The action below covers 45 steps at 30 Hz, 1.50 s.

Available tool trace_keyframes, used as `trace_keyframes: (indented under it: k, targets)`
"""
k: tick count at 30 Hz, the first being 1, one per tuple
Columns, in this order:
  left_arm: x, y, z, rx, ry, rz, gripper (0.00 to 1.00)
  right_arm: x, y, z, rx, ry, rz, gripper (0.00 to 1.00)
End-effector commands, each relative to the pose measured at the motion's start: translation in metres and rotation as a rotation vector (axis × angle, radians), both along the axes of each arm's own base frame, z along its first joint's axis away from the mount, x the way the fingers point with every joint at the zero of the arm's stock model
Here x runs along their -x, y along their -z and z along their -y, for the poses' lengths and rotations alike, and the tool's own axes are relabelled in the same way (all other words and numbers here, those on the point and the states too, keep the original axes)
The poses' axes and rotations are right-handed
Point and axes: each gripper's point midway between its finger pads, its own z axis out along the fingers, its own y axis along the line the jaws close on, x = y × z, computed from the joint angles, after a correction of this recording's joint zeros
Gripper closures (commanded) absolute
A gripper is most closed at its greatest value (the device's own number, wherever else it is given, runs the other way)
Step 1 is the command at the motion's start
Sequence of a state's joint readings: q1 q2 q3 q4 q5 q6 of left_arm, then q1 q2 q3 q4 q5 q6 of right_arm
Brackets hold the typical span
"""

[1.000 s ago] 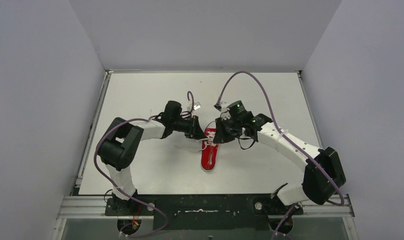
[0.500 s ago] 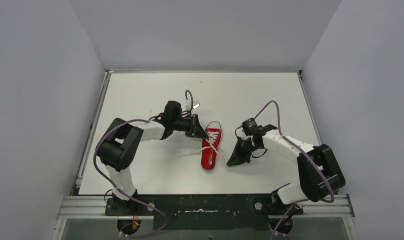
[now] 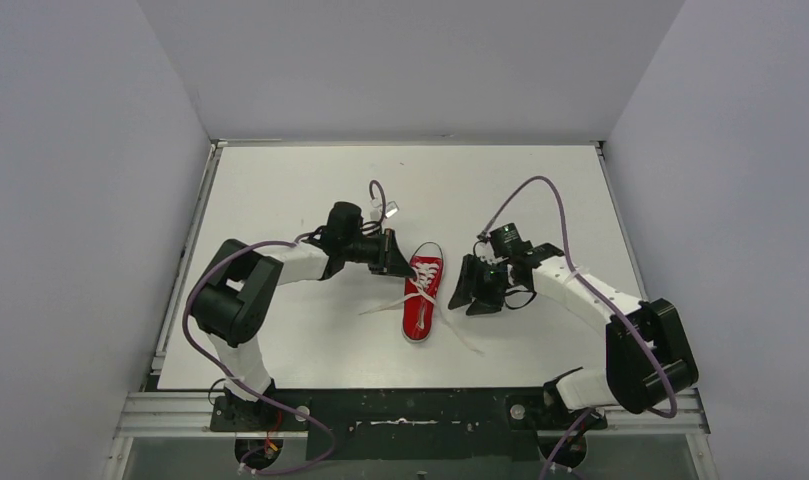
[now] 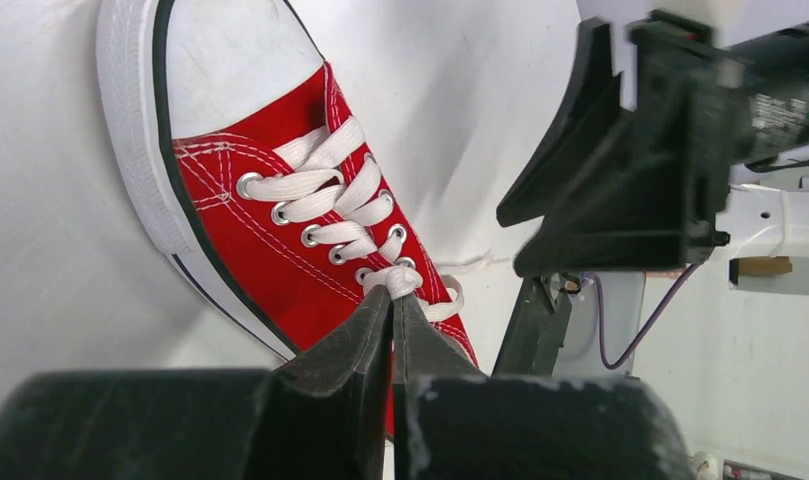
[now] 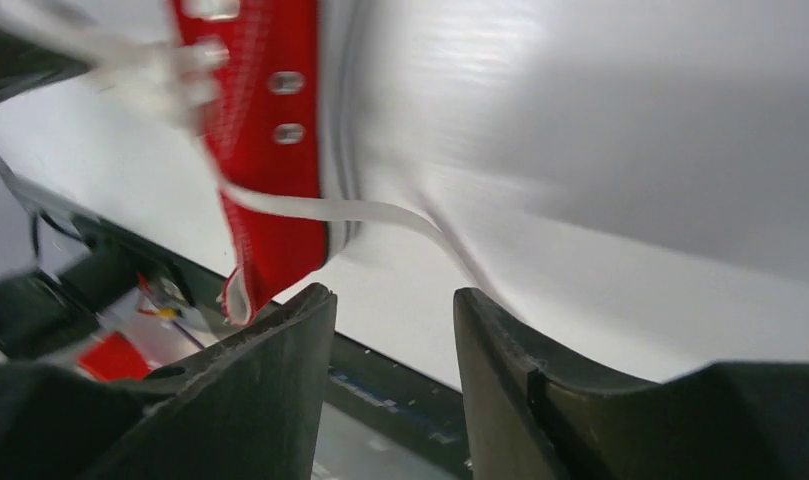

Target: Tie the shoes

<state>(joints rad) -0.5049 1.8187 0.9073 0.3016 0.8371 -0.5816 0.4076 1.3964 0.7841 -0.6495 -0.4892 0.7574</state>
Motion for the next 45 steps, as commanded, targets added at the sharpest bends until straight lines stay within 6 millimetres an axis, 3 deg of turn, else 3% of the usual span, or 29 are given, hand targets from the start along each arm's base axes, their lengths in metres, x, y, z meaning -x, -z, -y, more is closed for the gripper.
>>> trace_keyframes:
  k: [1, 6, 11, 17, 19, 23, 26, 31, 40, 45]
  targets:
    - [0.002, -0.018, 0.001, 0.015, 0.025, 0.014, 1.0, -0.029, -0.04, -0.034, -0.163, -0.442, 0.471, 0.49]
    - [0.009, -0.023, -0.001, 0.016, 0.036, -0.004, 1.0, -0.046, -0.036, -0.055, -0.268, -0.533, 0.496, 0.51]
    - [0.016, -0.027, -0.003, 0.023, 0.04, -0.016, 1.0, -0.047, -0.031, -0.07, -0.366, -0.596, 0.484, 0.55]
    - [0.025, -0.027, -0.009, 0.027, 0.024, -0.04, 1.0, -0.051, -0.023, -0.072, -0.368, -0.582, 0.474, 0.56]
    - [0.027, -0.028, -0.01, 0.034, 0.024, -0.046, 1.0, -0.053, -0.023, -0.074, -0.379, -0.573, 0.466, 0.63]
    - [0.029, -0.036, -0.009, 0.053, 0.037, -0.039, 1.0, -0.052, -0.024, -0.073, -0.378, -0.552, 0.456, 0.87]
    - [0.029, -0.046, -0.008, 0.065, 0.039, -0.021, 1.0, -0.052, -0.023, -0.072, -0.375, -0.529, 0.45, 0.97]
    - [0.034, -0.053, -0.01, 0.077, 0.03, -0.025, 1.0, -0.054, -0.018, -0.072, -0.374, -0.484, 0.442, 1.0]
    - [0.054, -0.018, -0.021, -0.02, 0.002, -0.126, 1.0, -0.056, -0.024, -0.073, -0.378, -0.425, 0.426, 1.0]
    - [0.055, -0.006, -0.024, -0.063, 0.003, -0.139, 1.0, -0.056, -0.031, -0.078, -0.397, -0.42, 0.426, 1.0]
